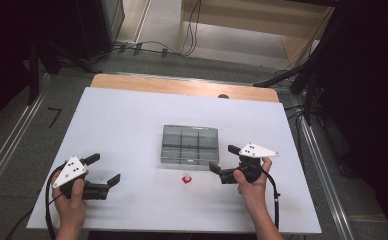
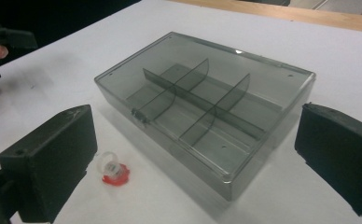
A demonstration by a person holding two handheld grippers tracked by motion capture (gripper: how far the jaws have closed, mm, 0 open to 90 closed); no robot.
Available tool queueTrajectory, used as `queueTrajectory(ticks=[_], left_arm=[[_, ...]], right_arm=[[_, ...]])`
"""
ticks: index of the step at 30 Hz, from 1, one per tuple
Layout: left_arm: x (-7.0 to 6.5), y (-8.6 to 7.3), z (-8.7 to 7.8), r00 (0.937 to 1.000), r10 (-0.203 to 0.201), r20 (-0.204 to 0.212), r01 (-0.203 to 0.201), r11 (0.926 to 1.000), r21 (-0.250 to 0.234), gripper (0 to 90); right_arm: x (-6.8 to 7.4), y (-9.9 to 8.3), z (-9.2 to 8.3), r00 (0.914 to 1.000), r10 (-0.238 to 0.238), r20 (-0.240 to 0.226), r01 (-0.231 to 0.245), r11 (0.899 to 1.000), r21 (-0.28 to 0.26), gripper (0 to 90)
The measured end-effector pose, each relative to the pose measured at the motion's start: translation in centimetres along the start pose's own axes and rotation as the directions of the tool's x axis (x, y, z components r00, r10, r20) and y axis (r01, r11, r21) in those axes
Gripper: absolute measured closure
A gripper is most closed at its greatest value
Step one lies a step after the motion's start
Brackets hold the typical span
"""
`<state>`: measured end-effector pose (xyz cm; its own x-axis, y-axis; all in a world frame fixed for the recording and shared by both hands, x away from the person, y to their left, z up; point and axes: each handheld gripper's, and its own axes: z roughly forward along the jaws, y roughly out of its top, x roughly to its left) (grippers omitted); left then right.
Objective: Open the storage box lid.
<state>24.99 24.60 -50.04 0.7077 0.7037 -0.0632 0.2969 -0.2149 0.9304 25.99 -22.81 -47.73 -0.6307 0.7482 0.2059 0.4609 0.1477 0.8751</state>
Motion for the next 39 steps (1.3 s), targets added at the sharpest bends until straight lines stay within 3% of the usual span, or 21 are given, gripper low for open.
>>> queueTrajectory(ticks=[5, 8, 14, 15, 16, 20, 24, 27, 33, 39], left_arm=[[-0.6, 0.2, 0.2, 0.9998, 0.010, 0.017, -0.010, 0.9998, -0.018, 0.0], [-1.0, 0.4, 0.4, 0.9991, 0.026, 0.035, -0.025, 0.9995, -0.020, 0.0], [-1.3, 0.4, 0.9, 0.9978, 0.030, 0.060, -0.029, 0.9995, -0.010, 0.0], [-1.2, 0.3, 0.9, 0.9978, 0.025, 0.062, -0.025, 0.9996, -0.013, 0.0], [-1.2, 0.3, 0.9, 0.9978, 0.021, 0.063, -0.021, 0.9997, -0.014, 0.0], [-1.1, 0.3, 0.8, 0.9977, 0.010, 0.068, -0.009, 0.9998, -0.018, 0.0], [-1.1, 0.3, 1.0, 0.9974, 0.017, 0.070, -0.016, 0.9998, -0.008, 0.0], [-1.2, 0.3, 1.1, 0.9975, 0.018, 0.069, -0.018, 0.9998, -0.004, 0.0], [-1.2, 0.3, 1.1, 0.9974, 0.018, 0.070, -0.018, 0.9998, -0.005, 0.0], [-1.4, 0.3, 1.1, 0.9971, 0.034, 0.068, -0.034, 0.9994, -0.001, 0.0]], right_arm=[[1.1, -0.1, 0.9, 0.9992, -0.008, -0.039, 0.009, 1.000, 0.020, 0.0], [1.8, -0.3, 1.7, 0.9980, -0.017, -0.061, 0.019, 0.999, 0.047, 6.2], [2.5, -0.7, 2.9, 0.9940, -0.043, -0.101, 0.052, 0.995, 0.087, 43.2], [2.7, -0.9, 3.3, 0.9935, -0.038, -0.107, 0.049, 0.994, 0.102, 55.6], [2.7, -0.9, 3.3, 0.9935, -0.038, -0.107, 0.049, 0.994, 0.102, 55.6], [2.9, -1.4, 4.2, 0.9927, -0.048, -0.110, 0.062, 0.990, 0.128, 73.1], [2.7, -1.6, 5.0, 0.9953, -0.047, -0.085, 0.060, 0.986, 0.154, 84.9], [2.6, -1.9, 5.6, 0.9967, -0.039, -0.072, 0.052, 0.980, 0.192, 88.0], [2.3, -2.1, 6.2, 0.9981, -0.014, -0.060, 0.027, 0.975, 0.219, 88.1], [2.7, -2.0, 6.5, 0.9975, -0.032, -0.062, 0.045, 0.974, 0.222, 88.1]])
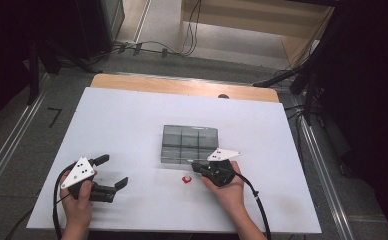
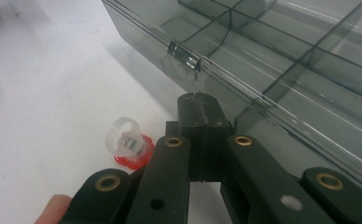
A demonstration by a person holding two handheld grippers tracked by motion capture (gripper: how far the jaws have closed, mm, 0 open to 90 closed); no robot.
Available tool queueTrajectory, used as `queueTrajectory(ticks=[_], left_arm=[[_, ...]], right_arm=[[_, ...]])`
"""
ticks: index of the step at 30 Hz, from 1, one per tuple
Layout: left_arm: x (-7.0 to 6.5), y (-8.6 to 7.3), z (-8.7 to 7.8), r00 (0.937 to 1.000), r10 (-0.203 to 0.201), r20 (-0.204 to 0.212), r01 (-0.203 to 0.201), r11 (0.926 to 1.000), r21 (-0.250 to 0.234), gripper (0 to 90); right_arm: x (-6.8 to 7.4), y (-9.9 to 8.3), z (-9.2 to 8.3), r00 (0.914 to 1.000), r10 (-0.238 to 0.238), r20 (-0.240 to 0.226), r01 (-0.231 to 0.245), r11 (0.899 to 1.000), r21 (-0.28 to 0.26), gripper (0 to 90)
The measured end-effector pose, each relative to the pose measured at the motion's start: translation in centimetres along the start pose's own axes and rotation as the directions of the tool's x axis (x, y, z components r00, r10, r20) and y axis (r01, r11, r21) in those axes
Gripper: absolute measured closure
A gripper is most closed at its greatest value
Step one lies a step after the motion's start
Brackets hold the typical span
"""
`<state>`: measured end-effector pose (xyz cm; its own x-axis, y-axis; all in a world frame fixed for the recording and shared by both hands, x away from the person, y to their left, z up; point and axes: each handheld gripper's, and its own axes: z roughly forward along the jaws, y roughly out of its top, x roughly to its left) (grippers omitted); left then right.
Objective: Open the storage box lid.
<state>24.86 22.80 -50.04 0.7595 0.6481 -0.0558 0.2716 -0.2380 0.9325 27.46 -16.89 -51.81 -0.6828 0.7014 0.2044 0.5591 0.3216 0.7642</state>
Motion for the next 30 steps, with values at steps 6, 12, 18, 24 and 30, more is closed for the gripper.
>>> queueTrajectory(ticks=[6, 12, 18, 24, 30], left_arm=[[-0.3, 0.2, 0.1, 0.9999, 0.006, 0.010, -0.006, 1.0000, -0.002, 0.0], [-0.7, 0.4, 0.5, 0.9995, 0.000, 0.030, 0.000, 0.9999, -0.012, 0.0], [-1.6, 0.9, 1.3, 0.9983, 0.011, 0.057, -0.010, 0.9999, -0.012, 0.0], [-2.9, 1.8, 3.0, 0.9955, 0.026, 0.091, -0.026, 0.9997, -0.006, 0.8], [-3.6, 2.7, 5.1, 0.9898, 0.019, 0.141, -0.022, 0.9996, 0.018, 0.8]], right_arm=[[0.3, 0.3, 0.1, 0.9999, -0.009, -0.011, 0.009, 1.000, -0.019, 88.1], [0.2, 0.5, -0.1, 0.9998, -0.001, -0.021, 0.000, 1.000, -0.031, 88.1], [0.2, 0.7, -0.6, 0.9992, 0.003, -0.039, -0.005, 0.998, -0.057, 88.1], [0.0, 1.0, -0.8, 0.9992, 0.006, -0.041, -0.009, 0.998, -0.067, 88.2], [0.1, 1.3, -1.0, 0.9992, -0.002, -0.039, -0.001, 0.997, -0.073, 88.2]])
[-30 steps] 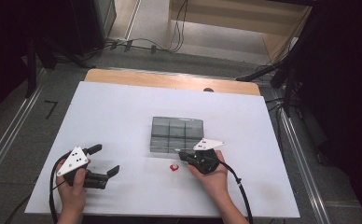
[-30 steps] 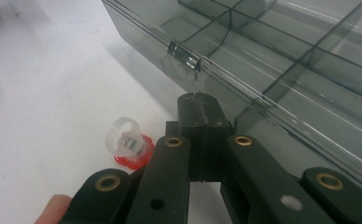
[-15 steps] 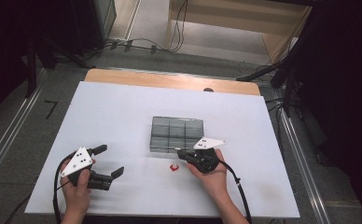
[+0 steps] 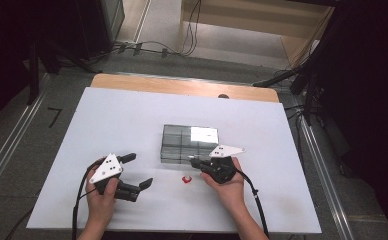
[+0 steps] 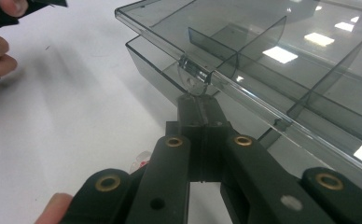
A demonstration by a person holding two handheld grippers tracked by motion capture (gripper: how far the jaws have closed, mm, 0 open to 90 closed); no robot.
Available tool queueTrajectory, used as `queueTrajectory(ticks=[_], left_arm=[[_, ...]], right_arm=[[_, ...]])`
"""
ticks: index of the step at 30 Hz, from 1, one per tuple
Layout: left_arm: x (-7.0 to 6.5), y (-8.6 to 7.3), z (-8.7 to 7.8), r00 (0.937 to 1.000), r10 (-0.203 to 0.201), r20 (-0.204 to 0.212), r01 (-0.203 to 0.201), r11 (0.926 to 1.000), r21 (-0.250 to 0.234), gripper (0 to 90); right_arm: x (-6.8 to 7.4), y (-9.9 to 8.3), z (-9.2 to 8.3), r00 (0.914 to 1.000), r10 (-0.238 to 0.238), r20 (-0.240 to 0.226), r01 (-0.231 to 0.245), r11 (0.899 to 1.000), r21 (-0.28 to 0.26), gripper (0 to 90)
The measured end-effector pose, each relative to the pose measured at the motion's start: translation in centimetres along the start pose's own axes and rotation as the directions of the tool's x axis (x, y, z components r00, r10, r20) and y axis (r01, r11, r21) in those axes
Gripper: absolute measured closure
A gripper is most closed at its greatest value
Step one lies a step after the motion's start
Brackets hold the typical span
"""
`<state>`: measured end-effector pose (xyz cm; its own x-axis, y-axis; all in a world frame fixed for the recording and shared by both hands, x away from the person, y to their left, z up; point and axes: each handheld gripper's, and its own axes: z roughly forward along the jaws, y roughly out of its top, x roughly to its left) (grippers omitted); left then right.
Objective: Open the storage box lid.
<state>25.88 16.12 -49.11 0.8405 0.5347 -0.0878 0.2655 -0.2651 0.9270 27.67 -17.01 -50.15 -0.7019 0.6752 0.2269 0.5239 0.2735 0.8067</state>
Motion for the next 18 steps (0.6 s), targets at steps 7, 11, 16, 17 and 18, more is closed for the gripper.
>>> queueTrajectory(ticks=[7, 11, 16, 17, 18], left_arm=[[0.7, 0.2, 1.5, 0.9983, -0.056, -0.015, 0.056, 0.9984, -0.011, 1.6], [0.9, 0.5, 1.4, 0.9970, -0.063, -0.044, 0.062, 0.9977, -0.026, 3.8], [0.7, 0.9, 1.4, 0.9970, -0.061, -0.047, 0.060, 0.9978, -0.027, 4.4], [0.7, 1.0, 1.5, 0.9969, -0.064, -0.046, 0.063, 0.9975, -0.030, 4.4], [0.6, 1.1, 1.5, 0.9968, -0.061, -0.051, 0.060, 0.9979, -0.025, 4.7]], right_arm=[[0.0, 0.3, -0.2, 0.9999, 0.005, -0.009, -0.005, 1.000, -0.014, 88.2], [0.0, 0.6, -0.3, 1.0000, -0.001, -0.008, 0.001, 1.000, -0.020, 88.2], [0.0, 0.8, -0.3, 1.0000, -0.007, -0.006, 0.007, 1.000, -0.027, 88.2], [0.0, 0.9, -0.3, 0.9999, -0.011, -0.006, 0.011, 1.000, -0.028, 88.2], [0.0, 0.9, -0.3, 0.9999, -0.010, -0.005, 0.010, 1.000, -0.029, 88.2]])
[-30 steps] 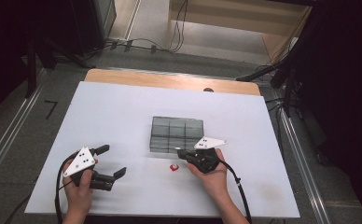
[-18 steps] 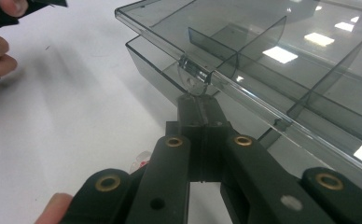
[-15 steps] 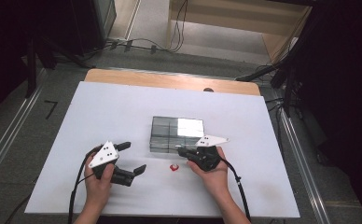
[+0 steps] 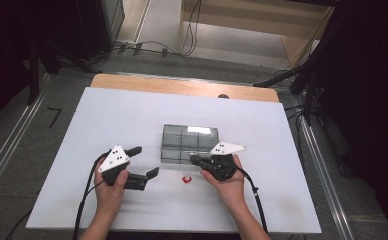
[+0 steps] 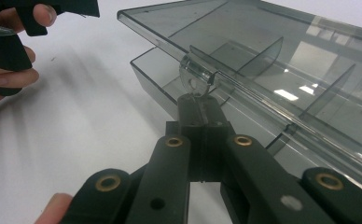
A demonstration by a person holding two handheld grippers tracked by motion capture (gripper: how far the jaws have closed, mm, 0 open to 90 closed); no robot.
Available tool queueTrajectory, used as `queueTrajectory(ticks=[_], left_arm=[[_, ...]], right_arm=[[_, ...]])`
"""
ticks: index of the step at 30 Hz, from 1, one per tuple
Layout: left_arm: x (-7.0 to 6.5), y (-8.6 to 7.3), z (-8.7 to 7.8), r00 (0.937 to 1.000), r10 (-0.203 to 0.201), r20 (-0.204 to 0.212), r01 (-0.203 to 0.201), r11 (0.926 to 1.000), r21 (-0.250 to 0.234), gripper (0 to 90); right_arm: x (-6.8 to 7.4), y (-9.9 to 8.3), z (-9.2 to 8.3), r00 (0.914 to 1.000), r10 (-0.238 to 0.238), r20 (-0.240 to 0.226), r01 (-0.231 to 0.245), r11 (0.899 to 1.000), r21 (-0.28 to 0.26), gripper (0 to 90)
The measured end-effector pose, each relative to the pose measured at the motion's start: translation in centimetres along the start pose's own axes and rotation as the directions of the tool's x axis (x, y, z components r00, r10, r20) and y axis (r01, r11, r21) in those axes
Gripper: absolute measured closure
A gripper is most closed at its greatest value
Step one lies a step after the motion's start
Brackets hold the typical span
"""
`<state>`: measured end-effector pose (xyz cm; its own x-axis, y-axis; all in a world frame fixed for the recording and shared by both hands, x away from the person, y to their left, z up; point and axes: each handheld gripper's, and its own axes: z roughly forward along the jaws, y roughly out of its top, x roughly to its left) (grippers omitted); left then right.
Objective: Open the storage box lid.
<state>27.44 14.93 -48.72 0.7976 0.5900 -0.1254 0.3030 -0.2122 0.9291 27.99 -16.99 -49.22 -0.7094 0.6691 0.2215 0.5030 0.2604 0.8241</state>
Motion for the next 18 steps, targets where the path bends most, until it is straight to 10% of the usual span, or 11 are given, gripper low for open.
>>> queueTrajectory(ticks=[5, 18], left_arm=[[-1.0, 2.2, 1.6, 0.9941, 0.101, 0.038, -0.104, 0.9906, 0.088, 3.2], [-0.8, 4.1, 4.6, 0.9909, 0.129, 0.037, -0.133, 0.9840, 0.118, 2.8]], right_arm=[[0.0, 0.2, -0.1, 1.0000, -0.001, -0.001, 0.001, 1.000, -0.005, 88.2], [-0.4, 0.5, -0.8, 1.0000, 0.003, 0.009, -0.002, 1.000, -0.030, 88.2]])
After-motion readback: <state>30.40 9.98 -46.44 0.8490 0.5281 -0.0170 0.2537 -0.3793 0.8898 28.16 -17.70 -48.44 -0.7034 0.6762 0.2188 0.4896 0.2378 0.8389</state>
